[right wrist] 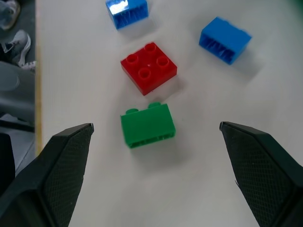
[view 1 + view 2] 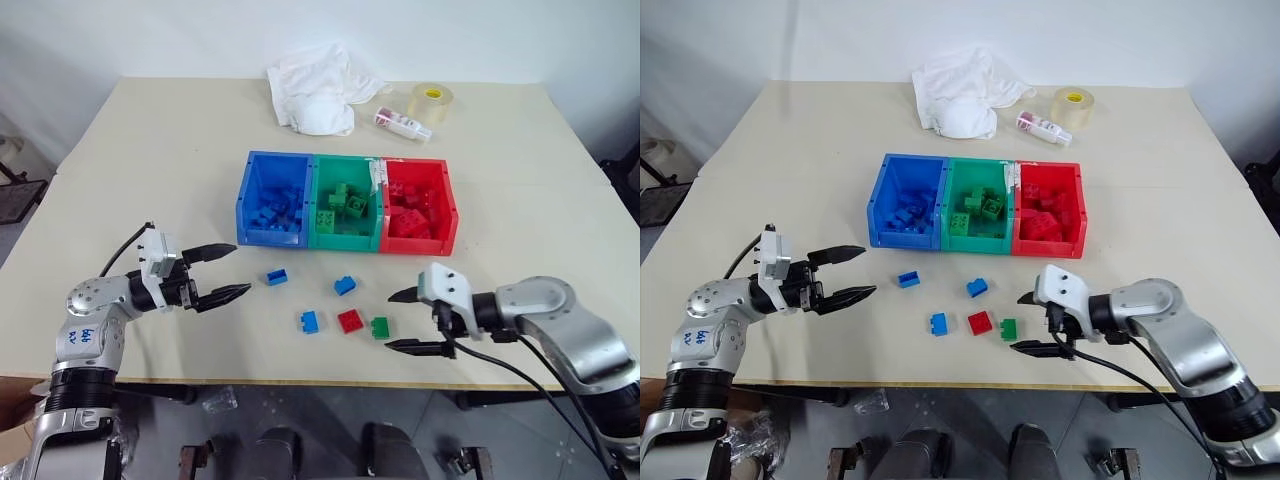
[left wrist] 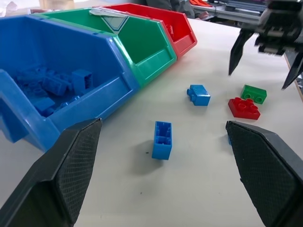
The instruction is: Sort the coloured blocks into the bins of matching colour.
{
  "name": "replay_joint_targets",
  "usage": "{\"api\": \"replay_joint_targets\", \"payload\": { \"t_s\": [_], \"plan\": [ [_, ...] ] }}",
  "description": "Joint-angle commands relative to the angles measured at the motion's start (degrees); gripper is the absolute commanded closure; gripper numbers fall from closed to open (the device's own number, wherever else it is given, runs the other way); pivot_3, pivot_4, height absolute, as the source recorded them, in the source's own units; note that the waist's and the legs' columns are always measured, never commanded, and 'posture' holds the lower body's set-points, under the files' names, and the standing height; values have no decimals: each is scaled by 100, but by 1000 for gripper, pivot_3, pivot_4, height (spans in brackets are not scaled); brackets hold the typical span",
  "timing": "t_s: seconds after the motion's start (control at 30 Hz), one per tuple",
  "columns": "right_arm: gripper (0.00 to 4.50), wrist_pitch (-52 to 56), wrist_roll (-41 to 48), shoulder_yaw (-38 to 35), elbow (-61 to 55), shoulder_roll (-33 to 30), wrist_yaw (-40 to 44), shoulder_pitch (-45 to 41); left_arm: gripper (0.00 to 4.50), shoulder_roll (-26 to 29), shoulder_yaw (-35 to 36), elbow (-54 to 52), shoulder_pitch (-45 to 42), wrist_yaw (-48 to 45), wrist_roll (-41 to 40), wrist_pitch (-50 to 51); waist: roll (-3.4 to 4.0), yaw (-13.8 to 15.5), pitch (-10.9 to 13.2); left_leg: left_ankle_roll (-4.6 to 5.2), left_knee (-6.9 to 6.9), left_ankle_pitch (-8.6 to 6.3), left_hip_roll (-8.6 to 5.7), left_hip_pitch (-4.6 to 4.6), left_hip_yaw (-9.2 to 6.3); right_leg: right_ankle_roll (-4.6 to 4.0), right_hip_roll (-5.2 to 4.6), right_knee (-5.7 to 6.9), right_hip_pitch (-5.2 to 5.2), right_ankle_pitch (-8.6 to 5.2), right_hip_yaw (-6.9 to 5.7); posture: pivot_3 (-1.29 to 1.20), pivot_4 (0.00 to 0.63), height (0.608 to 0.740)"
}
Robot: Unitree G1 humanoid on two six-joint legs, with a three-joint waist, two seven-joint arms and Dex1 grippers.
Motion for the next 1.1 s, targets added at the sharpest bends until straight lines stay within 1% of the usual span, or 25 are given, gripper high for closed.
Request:
{"api": "replay_joint_targets", "payload": {
  "t_s": [0.03, 0.13, 0.27, 0.33, 0.37, 0.5, 0.6, 0.67, 0.77, 0.93, 1.0, 1.03, 1.1],
  "plan": [
    [32, -193, -275, 257, 130, 121, -59, -140, 0, 101, 132, -252, 99, 0, -87, 0, 0, -14, 0, 0, 0, 0, 1, 0, 0, 0, 1, 0, 0, 0, -1, 0, 150, 740],
    [677, -275, -373, 362, 315, 243, -77, -229, 0, 126, 164, -328, 146, 19, -111, 31, 0, -18, 0, 0, 0, 0, 4, 1, 0, 0, 2, 2, 0, 0, -2, 0, 150, 740],
    [2027, -322, -359, 287, 334, 388, -92, -329, 0, 131, 192, -435, 190, 58, -135, 78, 0, -21, 0, -1, -1, 0, 5, 1, 0, 0, 3, 2, -1, 0, -3, 0, 150, 740],
    [2797, -289, -328, 242, 276, 421, -94, -346, 0, 142, 211, -452, 215, 50, -145, 84, 0, -20, 0, -1, -1, 0, 4, 1, 0, 0, 3, 3, -2, 0, -3, 0, 150, 740],
    [3058, -288, -294, 195, 243, 440, -93, -372, 0, 141, 212, -457, 221, 54, -143, 85, 0, -19, 0, -1, -1, 0, 4, 1, 0, 0, 3, 3, -1, 0, -3, 0, 150, 740],
    [3056, -72, 14, -94, 86, 680, -210, -694, 0, 146, 217, -460, 226, 55, -150, 91, 0, -20, 0, -1, -1, 1, 4, 1, 0, 0, 3, 3, -2, 0, -2, 0, 150, 740],
    [3056, 27, 151, -279, 230, 927, -384, -1202, 0, 158, 230, -452, 217, 45, -152, 92, 0, -32, 0, -1, 0, 1, 4, 1, 1, 0, 3, 3, -2, 0, -2, 0, 150, 740],
    [3056, -54, 131, -305, 526, 1117, -460, -1662, 0, 170, 245, -443, 207, 44, -149, 90, 0, -31, 0, -1, -2, 1, 5, 1, 0, 0, 4, 4, -5, 0, -3, 0, 150, 740],
    [3056, -324, -6, -305, 1153, 1470, -636, -2287, 0, 186, 275, -435, 183, 42, -142, 94, 0, -57, 0, -2, -2, 1, 4, 1, 0, 0, 3, 6, -5, 0, -3, 0, 150, 740],
    [3056, -1209, -709, -10, 3001, 2051, -956, -3392, 0, 210, 310, -412, 148, 61, -98, 48, 0, -123, 0, -2, -3, 1, -1, 1, -3, 0, 2, 15, -8, 0, -6, 0, 150, 740],
    [2334, -1598, -951, 36, 3712, 2216, -1087, -3678, 0, 162, 301, -446, 130, 117, -85, 19, 0, -169, 0, -2, -4, 1, -1, 1, -13, 0, 2, 19, -8, 0, -10, 0, 150, 740],
    [2050, -1796, -1054, 65, 3963, 2256, -1093, -3754, 0, 133, 295, -481, 146, 145, -84, 4, 0, -181, 0, -2, -6, 1, -2, 1, -13, 0, 2, 20, -8, 0, -11, 0, 150, 740],
    [1320, -1983, -1152, 63, 4203, 2290, -1050, -3827, 0, 93, 288, -636, 247, 189, -122, 26, 0, -195, 0, -2, -11, 1, -1, 1, -16, -1, 2, 23, -12, 0, -16, 0, 150, 740]
  ]
}}
